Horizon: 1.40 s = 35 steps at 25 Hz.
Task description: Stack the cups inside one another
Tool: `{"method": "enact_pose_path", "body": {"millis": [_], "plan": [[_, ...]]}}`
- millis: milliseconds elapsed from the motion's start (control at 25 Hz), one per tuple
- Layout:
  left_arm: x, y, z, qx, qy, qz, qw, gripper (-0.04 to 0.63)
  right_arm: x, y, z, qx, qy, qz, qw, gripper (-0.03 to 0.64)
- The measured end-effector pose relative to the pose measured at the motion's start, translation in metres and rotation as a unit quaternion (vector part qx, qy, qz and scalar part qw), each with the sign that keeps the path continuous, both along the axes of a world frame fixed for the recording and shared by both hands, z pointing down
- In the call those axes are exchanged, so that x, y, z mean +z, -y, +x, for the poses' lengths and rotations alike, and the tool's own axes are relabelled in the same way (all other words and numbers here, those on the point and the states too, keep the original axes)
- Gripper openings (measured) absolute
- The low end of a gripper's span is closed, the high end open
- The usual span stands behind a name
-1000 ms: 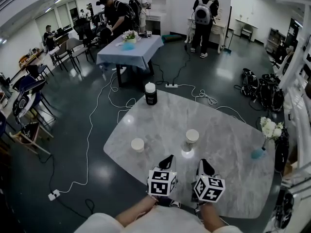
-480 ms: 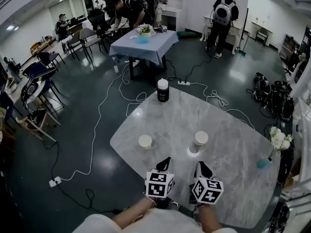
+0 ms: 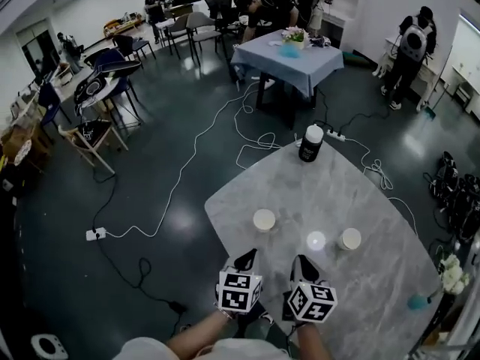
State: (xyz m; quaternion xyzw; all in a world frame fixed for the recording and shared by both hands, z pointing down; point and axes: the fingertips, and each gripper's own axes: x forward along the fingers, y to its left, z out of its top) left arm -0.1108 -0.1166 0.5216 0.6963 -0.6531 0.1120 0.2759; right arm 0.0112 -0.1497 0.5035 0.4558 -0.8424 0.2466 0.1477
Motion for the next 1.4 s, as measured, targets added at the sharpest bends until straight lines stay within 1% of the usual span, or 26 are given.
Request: {"method": "enact_pose_path", "body": {"millis": [160, 320, 560, 760, 800, 840, 920, 1400], "plan": [[0.014, -0.008, -0.029, -0.034, 0.005, -0.012, 0.9993, -0.005, 0.011, 0.004, -0.034, -0.040, -0.006, -0.007, 0.999, 0.026], [0.027, -0.018, -0.052, -0.060, 0.001, -0.020, 0.9980, -0.005, 0.025, 0.004, -0.059, -0.066, -0.014, -0.016, 0.998, 0.026], [0.045, -0.021, -0.074, -0.076, 0.004, -0.029, 0.9967, -0.005, 0.049, 0.009, -0.082, -0.089, -0.024, -0.024, 0.995, 0.028], [0.055, -0.015, -0.084, -0.084, 0.001, -0.033, 0.9959, -0.005, 0.063, 0.017, -0.093, -0.103, -0.031, -0.027, 0.994, 0.030], [0.057, -0.014, -0.085, -0.085, 0.000, -0.034, 0.9958, -0.005, 0.065, 0.019, -0.095, -0.104, -0.032, -0.027, 0.994, 0.039], [0.058, -0.013, -0.087, -0.086, -0.001, -0.035, 0.9957, -0.005, 0.067, 0.021, -0.097, -0.106, -0.033, -0.027, 0.993, 0.065], [0.062, -0.012, -0.089, -0.085, -0.002, -0.038, 0.9956, -0.005, 0.071, 0.024, -0.102, -0.109, -0.035, -0.029, 0.993, 0.094], [0.084, 0.002, -0.097, -0.078, -0.010, -0.055, 0.9954, -0.005, 0.097, 0.042, -0.122, -0.119, -0.055, -0.038, 0.991, 0.170]]}}
